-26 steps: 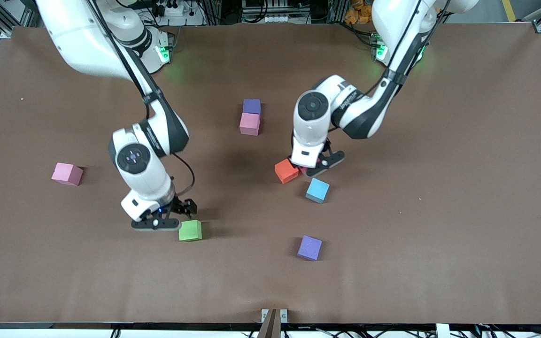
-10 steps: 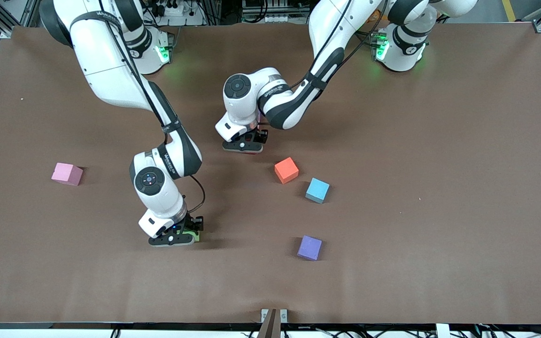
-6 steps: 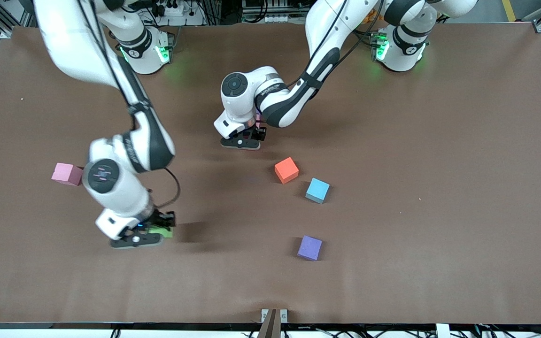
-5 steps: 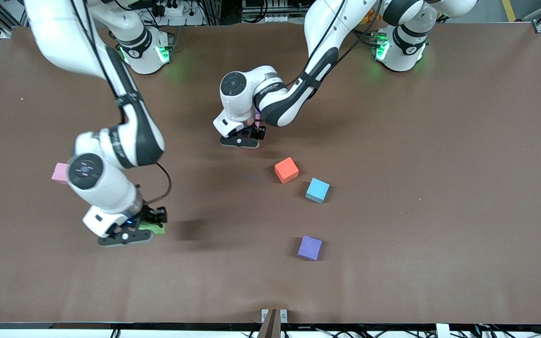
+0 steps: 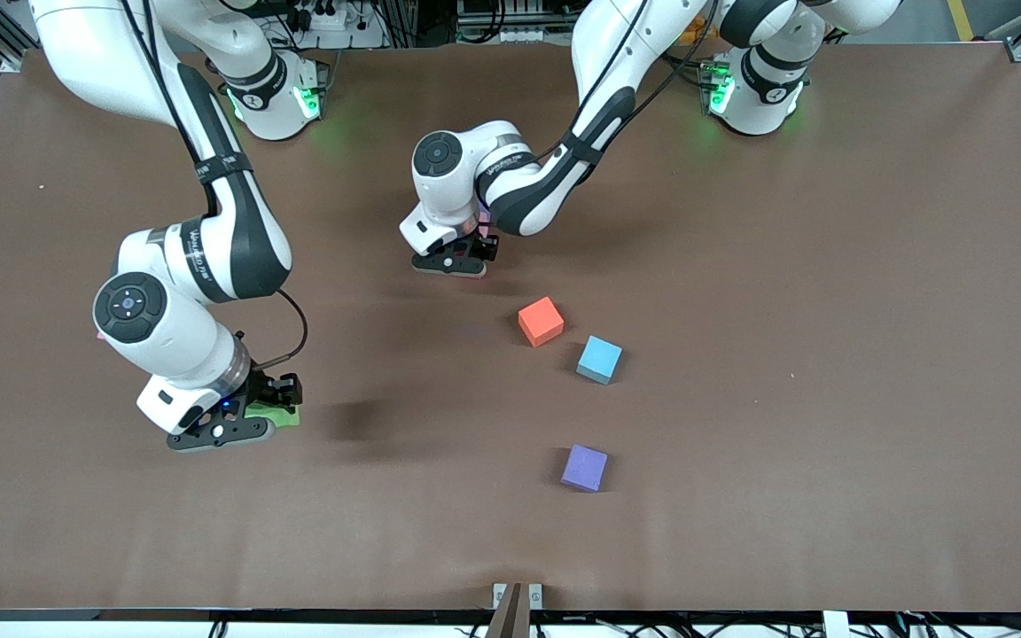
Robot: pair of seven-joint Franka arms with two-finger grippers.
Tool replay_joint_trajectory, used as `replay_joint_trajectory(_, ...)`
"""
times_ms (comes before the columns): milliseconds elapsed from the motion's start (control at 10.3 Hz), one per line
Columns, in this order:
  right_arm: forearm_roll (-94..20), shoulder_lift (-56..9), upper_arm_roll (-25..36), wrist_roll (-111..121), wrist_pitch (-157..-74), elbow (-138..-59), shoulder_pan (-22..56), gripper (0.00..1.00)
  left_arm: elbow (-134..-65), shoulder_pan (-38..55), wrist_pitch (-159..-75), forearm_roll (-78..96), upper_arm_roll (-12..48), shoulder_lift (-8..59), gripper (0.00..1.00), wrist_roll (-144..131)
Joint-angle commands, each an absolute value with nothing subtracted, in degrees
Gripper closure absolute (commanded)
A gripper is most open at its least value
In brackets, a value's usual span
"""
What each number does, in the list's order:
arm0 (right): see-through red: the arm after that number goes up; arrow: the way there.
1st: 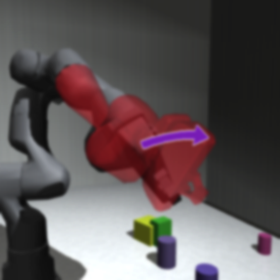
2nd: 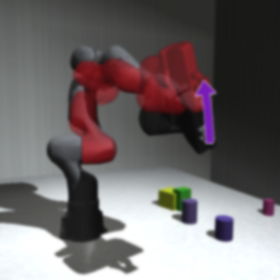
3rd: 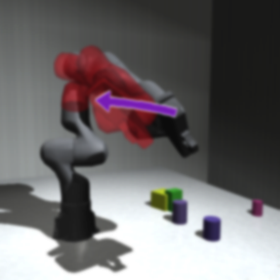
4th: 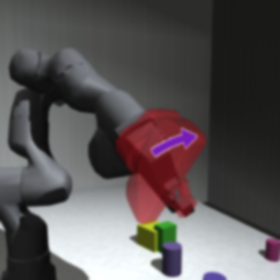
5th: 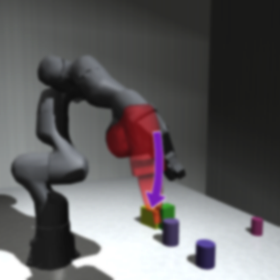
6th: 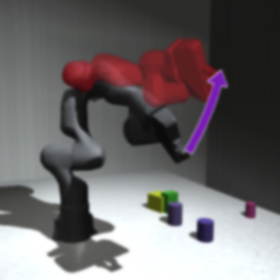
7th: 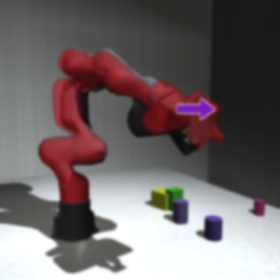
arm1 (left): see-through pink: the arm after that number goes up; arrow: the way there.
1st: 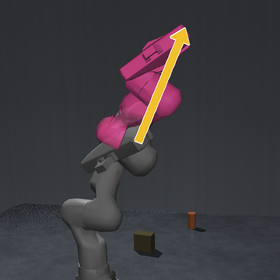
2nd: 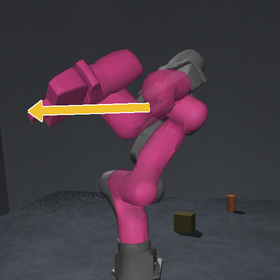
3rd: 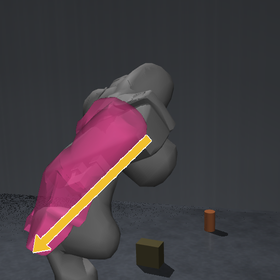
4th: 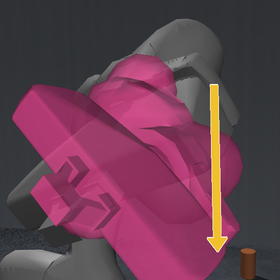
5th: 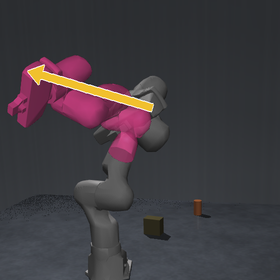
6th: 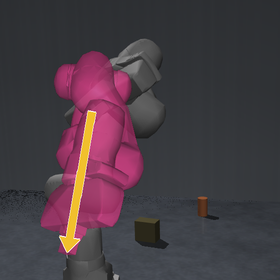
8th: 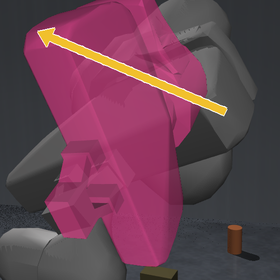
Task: Arrange blocks into number 1
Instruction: 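Carry green with the right gripper while the left gripper sets red beside pink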
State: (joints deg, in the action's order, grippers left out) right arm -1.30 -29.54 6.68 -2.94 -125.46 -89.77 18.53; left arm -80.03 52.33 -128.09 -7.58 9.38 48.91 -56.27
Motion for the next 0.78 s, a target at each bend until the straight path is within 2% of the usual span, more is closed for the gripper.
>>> replay_joint_trajectory(0, -2.8, -27.9, 6.8, -2.4, -126.2, -91.6, 18.6, 1.0, -78.8, 52.9, -127.4, -8.6, 9.1, 49.1, 0.0, -56.3)
replay_joint_trajectory(292, -3.5, -28.1, 6.8, -2.4, -126.2, -91.6, 18.9, 1.0, -78.8, 52.1, -127.2, -8.5, 7.7, 47.9, 0.0, -57.5)
replay_joint_trajectory(681, -3.6, -28.7, 5.5, -9.5, -126.3, -92.1, 21.3, 1.0, -78.8, 51.6, -127.1, -8.5, -0.2, 46.1, 0.0, -67.8)
